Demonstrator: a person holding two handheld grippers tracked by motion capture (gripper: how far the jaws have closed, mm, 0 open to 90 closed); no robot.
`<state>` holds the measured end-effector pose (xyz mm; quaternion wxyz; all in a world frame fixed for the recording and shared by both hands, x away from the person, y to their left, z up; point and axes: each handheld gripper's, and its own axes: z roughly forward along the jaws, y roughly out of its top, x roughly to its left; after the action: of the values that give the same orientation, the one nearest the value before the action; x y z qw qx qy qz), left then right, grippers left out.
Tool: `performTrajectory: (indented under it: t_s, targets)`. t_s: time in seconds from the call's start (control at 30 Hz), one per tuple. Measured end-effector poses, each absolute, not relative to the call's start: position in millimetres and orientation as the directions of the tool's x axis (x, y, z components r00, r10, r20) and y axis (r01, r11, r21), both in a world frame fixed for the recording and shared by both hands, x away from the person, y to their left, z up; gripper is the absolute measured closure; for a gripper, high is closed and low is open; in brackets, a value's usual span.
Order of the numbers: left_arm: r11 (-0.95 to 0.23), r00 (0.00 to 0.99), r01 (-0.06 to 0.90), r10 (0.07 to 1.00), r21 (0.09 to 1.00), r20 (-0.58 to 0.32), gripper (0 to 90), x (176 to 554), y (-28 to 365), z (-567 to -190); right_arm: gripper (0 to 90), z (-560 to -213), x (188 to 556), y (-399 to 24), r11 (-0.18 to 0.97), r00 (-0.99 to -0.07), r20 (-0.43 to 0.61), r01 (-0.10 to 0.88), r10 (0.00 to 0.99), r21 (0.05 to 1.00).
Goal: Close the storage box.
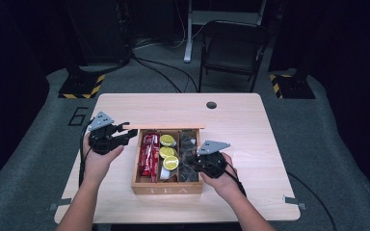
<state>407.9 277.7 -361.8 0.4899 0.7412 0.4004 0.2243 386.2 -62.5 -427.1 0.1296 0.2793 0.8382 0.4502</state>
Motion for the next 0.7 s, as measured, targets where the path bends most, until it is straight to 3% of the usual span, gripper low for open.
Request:
performTrajectory:
  t_s: [0.7]
  targets:
    - [-0.201, 0.579, 0.375, 0.813, 0.905, -0.06, 55.6, 408, 278, -362, 90.0, -410, 387, -85, 0.412, -0.798, 0.051, 0.363, 0.6, 0.835]
